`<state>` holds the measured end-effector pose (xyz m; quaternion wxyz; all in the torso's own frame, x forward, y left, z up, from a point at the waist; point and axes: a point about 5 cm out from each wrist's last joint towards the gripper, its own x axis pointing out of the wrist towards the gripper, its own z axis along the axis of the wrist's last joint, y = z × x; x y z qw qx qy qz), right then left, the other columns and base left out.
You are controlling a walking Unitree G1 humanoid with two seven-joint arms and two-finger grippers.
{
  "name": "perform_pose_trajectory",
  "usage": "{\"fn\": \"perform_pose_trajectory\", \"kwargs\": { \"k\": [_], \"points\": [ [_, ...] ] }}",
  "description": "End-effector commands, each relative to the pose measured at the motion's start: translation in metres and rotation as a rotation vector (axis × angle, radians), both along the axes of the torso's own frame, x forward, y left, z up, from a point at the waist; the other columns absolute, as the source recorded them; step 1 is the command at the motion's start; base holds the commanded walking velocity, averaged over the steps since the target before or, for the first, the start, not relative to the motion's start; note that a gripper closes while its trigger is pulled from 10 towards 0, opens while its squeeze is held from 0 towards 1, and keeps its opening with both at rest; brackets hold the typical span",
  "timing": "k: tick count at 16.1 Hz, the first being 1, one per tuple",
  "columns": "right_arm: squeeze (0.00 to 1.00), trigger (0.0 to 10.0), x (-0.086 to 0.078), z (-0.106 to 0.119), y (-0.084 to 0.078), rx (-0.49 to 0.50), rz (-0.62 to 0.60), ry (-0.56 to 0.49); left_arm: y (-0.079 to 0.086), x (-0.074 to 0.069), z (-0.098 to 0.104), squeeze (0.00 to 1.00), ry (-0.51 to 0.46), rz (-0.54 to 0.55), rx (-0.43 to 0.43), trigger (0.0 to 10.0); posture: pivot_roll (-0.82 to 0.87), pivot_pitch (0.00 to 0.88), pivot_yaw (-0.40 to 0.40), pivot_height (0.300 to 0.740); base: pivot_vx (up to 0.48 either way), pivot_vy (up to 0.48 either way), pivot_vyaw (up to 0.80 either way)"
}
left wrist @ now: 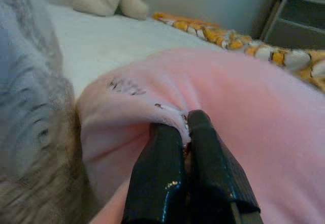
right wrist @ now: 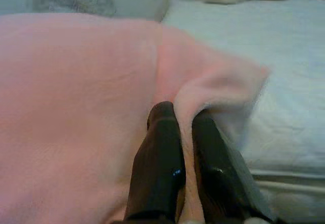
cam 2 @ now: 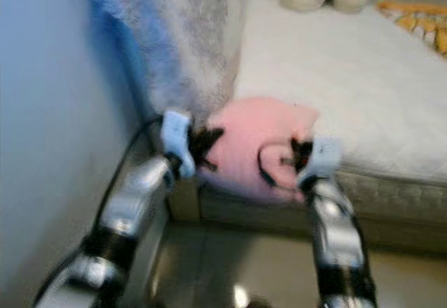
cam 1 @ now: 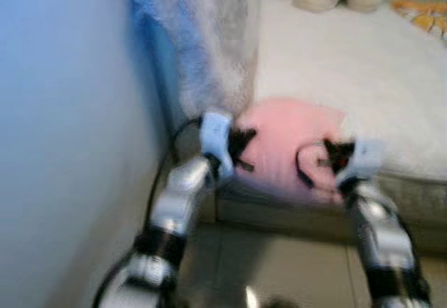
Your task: Clean up the room
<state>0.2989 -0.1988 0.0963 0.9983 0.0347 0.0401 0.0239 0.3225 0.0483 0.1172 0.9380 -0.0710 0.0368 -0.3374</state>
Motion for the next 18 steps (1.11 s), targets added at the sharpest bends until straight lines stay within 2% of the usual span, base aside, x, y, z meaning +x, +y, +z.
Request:
{"fn": "perform_pose_trajectory", "kwargs": {
  "k": [1, 3, 9, 13, 18],
  "points": [
    [0.0, 0.0, 0.006, 0.011, 0.008, -0.024, 0.035, -0.049, -0.004, -0.001, 0.006, 0.0, -0.039, -0.009, 0.009, 0.0, -0.07, 0.0, -0.016, 0.74, 0.0, 0.0, 0.0],
    [0.0, 0.0, 0.006, 0.01, 0.01, -0.016, 0.038, -0.05, -0.007, -0.003, 0.003, 0.0, -0.059, -0.027, 0.048, 0.0, -0.06, 0.0, -0.016, 0.74, 0.0, -0.48, 0.0],
    [0.0, 0.0, 0.009, 0.007, 0.012, -0.016, 0.039, -0.05, -0.005, 0.0, 0.002, 0.0, -0.046, 0.006, 0.032, 0.0, -0.05, 0.0, -0.027, 0.74, 0.0, -0.48, 0.0],
    [0.0, 0.0, 0.012, 0.006, 0.015, -0.018, 0.048, -0.052, -0.001, 0.004, 0.001, 0.0, -0.026, 0.031, 0.022, 0.0, -0.04, 0.0, -0.029, 0.74, 0.0, 0.0, 0.0],
    [0.0, 0.0, 0.014, 0.009, 0.013, -0.044, 0.036, -0.076, -0.002, 0.007, 0.007, 0.0, -0.073, 0.043, 0.033, 0.0, -0.05, 0.0, -0.032, 0.74, 0.0, 0.0, 0.0]
  ]
}}
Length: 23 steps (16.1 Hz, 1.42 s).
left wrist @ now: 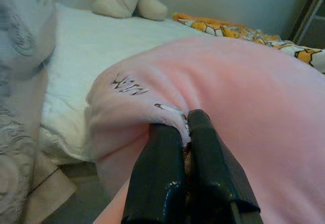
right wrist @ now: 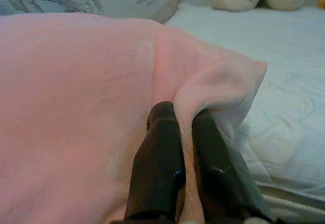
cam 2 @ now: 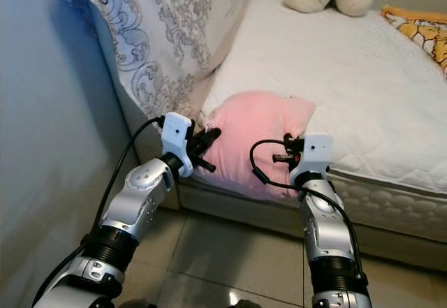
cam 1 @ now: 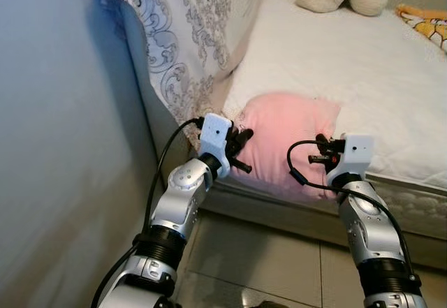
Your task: Clean up the room
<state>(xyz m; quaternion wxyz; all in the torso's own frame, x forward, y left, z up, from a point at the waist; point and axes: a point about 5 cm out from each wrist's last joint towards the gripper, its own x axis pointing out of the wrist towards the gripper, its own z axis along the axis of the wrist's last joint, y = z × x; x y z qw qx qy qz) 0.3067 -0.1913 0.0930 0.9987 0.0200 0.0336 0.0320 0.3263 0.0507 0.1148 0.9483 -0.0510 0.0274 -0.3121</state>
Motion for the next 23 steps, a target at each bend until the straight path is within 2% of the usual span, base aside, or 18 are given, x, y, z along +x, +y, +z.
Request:
{"fn": "perform_pose_trajectory", "kwargs": {
  "k": [1, 6, 9, 12, 17, 23],
  "points": [
    [0.0, 0.0, 0.007, 0.017, 0.005, -0.022, 0.011, -0.084, -0.004, 0.005, 0.012, 0.0, -0.057, -0.007, -0.002, 0.0, -0.05, 0.0, -0.03, 0.74, 0.0, 0.0, 0.0],
    [0.0, 0.0, 0.01, 0.02, 0.002, -0.011, -0.032, -0.11, -0.006, 0.01, 0.025, 0.0, -0.116, -0.031, 0.017, 0.0, -0.05, 0.0, -0.016, 0.74, 0.0, 0.0, 0.0],
    [0.0, 0.0, 0.009, 0.042, -0.01, -0.08, -0.137, -0.249, -0.012, 0.005, 0.03, 0.0, -0.179, -0.062, 0.028, 0.0, -0.05, 0.0, -0.012, 0.74, 0.48, 0.0, 0.0],
    [0.0, 0.0, 0.012, 0.054, -0.021, -0.124, -0.165, -0.295, -0.017, 0.003, 0.032, 0.0, -0.197, -0.087, 0.022, 0.0, -0.05, 0.0, -0.015, 0.74, 0.475, 0.0, 0.0],
    [0.0, 0.0, 0.014, 0.053, -0.026, -0.115, -0.177, -0.292, -0.019, -0.003, 0.027, 0.0, -0.187, -0.1, 0.025, 0.0, -0.04, 0.0, -0.02, 0.74, 0.469, 0.0, 0.0],
    [0.0, 0.0, 0.015, 0.041, -0.014, -0.094, -0.126, -0.25, -0.019, -0.004, 0.024, 0.0, -0.183, -0.093, 0.04, 0.0, -0.04, 0.0, -0.022, 0.74, 0.48, 0.0, 0.0]
  ]
}}
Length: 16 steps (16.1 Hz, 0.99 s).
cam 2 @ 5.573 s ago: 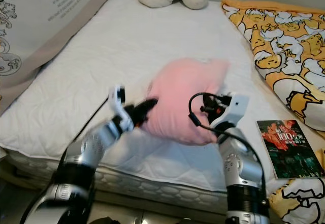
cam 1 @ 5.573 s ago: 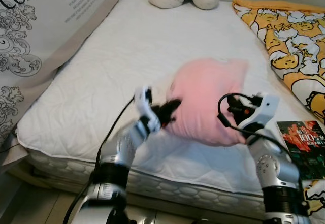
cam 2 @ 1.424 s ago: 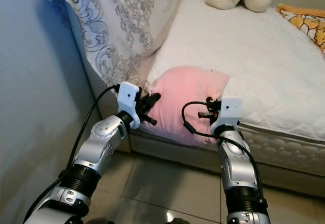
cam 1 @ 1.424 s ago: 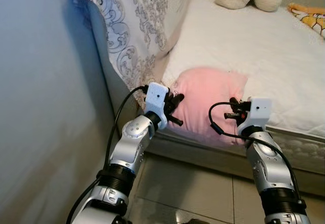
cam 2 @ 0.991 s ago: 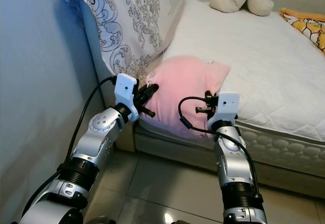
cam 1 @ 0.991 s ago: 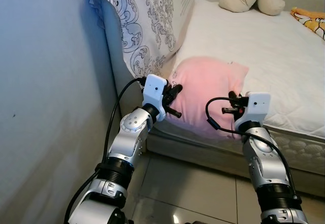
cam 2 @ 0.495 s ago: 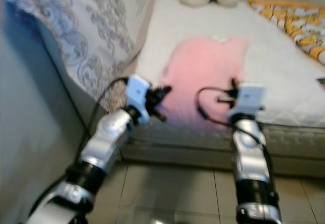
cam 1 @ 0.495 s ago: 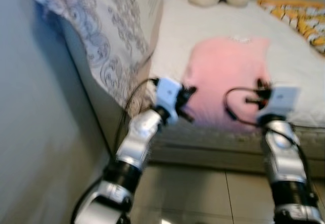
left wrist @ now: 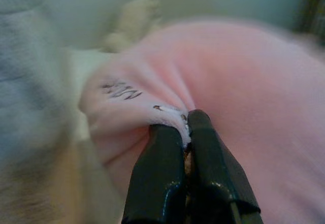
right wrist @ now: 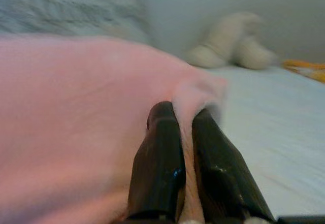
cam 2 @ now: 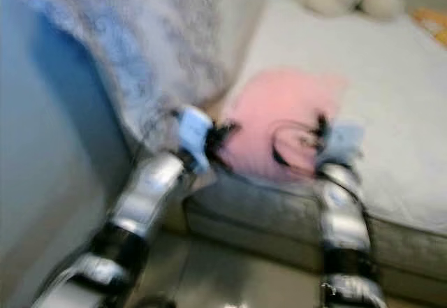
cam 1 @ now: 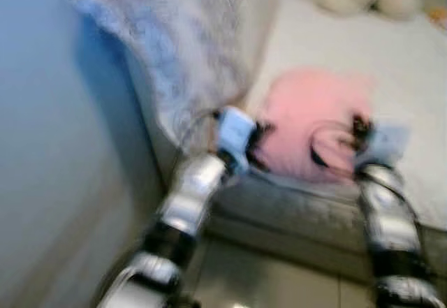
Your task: Clean up the room
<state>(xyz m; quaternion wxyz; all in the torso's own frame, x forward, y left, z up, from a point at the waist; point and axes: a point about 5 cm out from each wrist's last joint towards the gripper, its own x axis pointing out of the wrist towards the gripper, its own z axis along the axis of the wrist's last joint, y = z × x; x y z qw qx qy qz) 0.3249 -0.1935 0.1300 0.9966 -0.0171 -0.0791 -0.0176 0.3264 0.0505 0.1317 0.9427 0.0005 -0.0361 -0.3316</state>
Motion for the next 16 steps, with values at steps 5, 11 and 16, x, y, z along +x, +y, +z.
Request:
{"fn": "perform_pose_trajectory", "kwargs": {
  "k": [5, 11, 16],
  "points": [
    [0.0, 0.0, -0.002, 0.002, -0.012, -0.01, -0.024, -0.009, -0.02, -0.005, 0.008, 0.0, -0.038, -0.063, 0.005, 0.0, -0.03, 0.0, -0.022, 0.74, 0.48, 0.0, 0.0],
    [0.0, 0.0, 0.001, 0.0, -0.01, -0.008, -0.019, 0.003, -0.023, -0.005, 0.008, 0.0, -0.043, -0.064, 0.031, 0.0, -0.03, 0.0, -0.02, 0.74, 0.479, 0.0, 0.0],
    [0.0, 0.0, 0.008, -0.004, -0.008, -0.023, -0.008, 0.066, -0.023, -0.001, 0.005, 0.0, 0.028, -0.032, 0.012, 0.0, -0.03, 0.0, -0.017, 0.74, 0.265, 0.0, 0.0]
  ]
}}
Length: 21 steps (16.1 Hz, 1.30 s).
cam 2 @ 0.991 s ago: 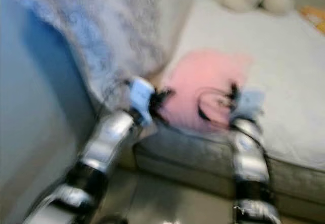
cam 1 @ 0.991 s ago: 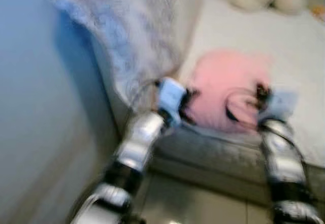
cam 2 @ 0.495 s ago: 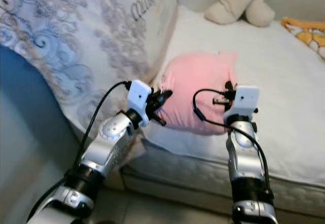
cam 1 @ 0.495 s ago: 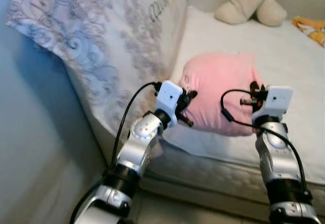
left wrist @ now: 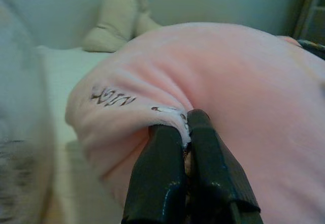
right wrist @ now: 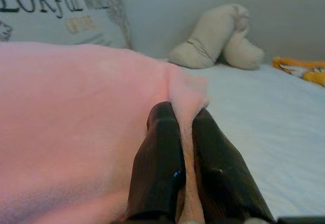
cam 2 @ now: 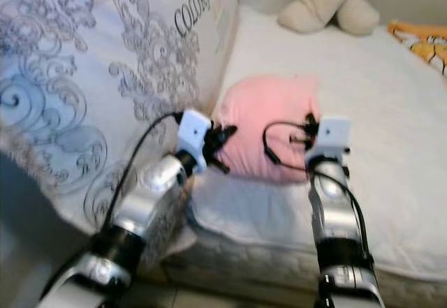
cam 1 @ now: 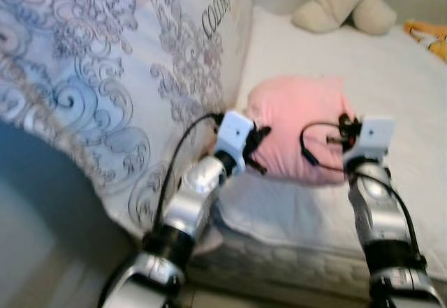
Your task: Clean up the room
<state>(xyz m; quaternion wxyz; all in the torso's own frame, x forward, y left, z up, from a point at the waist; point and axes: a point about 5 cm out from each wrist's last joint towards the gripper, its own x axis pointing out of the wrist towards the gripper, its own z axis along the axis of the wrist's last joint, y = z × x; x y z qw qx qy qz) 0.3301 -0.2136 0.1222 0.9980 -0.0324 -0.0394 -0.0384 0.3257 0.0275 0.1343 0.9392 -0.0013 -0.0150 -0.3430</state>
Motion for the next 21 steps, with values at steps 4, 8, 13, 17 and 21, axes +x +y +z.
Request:
{"fn": "perform_pose_trajectory", "kwargs": {
  "k": [4, 8, 13, 17, 21],
  "points": [
    [0.0, 10.0, 0.017, -0.007, 0.01, -0.005, 0.056, 0.085, 0.0, 0.018, 0.002, 0.0, 0.048, 0.09, 0.004, 2.3, -0.03, 0.0, -0.017, 0.74, 0.0, 0.0, 0.0],
    [0.0, 10.0, 0.024, -0.017, 0.021, 0.035, 0.145, 0.16, 0.003, 0.02, -0.004, 0.0, 0.061, 0.167, 0.051, 10.0, -0.02, 0.0, -0.02, 0.74, 0.0, 0.0, 0.0],
    [0.0, 10.0, 0.005, -0.056, 0.009, -0.01, 0.153, 0.299, -0.016, -0.013, -0.033, 0.0, 0.157, 0.119, 0.027, 10.0, -0.01, 0.023, -0.016, 0.74, 0.0, 0.0, 0.0],
    [0.0, 10.0, 0.004, -0.051, 0.002, 0.052, 0.05, 0.233, -0.022, -0.019, -0.034, 0.0, 0.153, 0.089, 0.032, 10.0, -0.02, 0.016, -0.01, 0.74, 0.0, 0.0, 0.0],
    [0.0, 10.0, -0.012, -0.078, 0.001, 0.106, 0.019, 0.34, -0.022, -0.024, -0.04, 0.0, 0.173, 0.069, 0.065, 10.0, -0.02, 0.007, -0.004, 0.74, 0.0, 0.0, 0.0]
  ]
}}
